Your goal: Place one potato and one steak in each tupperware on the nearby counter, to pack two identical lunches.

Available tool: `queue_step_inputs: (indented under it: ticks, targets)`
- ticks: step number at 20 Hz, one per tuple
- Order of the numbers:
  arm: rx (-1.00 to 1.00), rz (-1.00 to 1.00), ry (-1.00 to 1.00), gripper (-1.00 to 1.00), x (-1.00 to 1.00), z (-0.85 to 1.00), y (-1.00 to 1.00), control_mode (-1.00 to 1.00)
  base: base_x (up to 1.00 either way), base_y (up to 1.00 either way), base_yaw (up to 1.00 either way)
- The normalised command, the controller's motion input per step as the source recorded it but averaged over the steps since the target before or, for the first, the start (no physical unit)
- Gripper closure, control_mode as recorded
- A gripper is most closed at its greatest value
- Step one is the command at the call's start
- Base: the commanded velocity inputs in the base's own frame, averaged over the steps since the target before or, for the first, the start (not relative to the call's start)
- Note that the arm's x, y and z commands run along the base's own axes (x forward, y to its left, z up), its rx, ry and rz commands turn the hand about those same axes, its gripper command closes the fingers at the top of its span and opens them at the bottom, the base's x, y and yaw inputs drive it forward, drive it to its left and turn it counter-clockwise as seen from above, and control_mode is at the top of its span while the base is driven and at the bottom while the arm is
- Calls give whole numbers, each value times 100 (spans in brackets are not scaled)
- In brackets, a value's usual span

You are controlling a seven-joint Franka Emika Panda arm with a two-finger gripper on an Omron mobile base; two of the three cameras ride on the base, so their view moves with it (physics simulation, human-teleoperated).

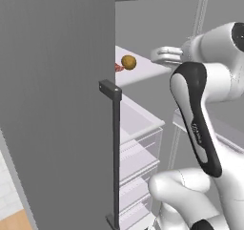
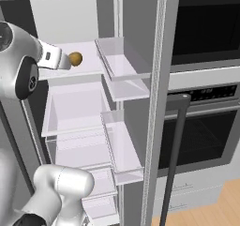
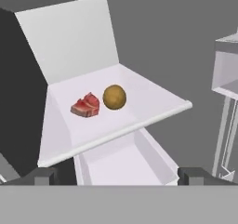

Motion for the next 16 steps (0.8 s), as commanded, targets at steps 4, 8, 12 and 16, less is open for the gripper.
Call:
queue_step_inputs:
  ticks: [4, 8, 12, 16]
  targets:
    - [1, 0, 12, -100, 62, -3, 0, -100, 0, 0, 0]
    - [5, 0, 0, -100, 41, -28, 16, -100, 0, 0, 0]
    - [0, -1, 0, -100, 59, -22, 26, -100, 0, 0, 0]
    - [0, -2, 3, -100, 77, -14, 23, -100, 0, 0, 0]
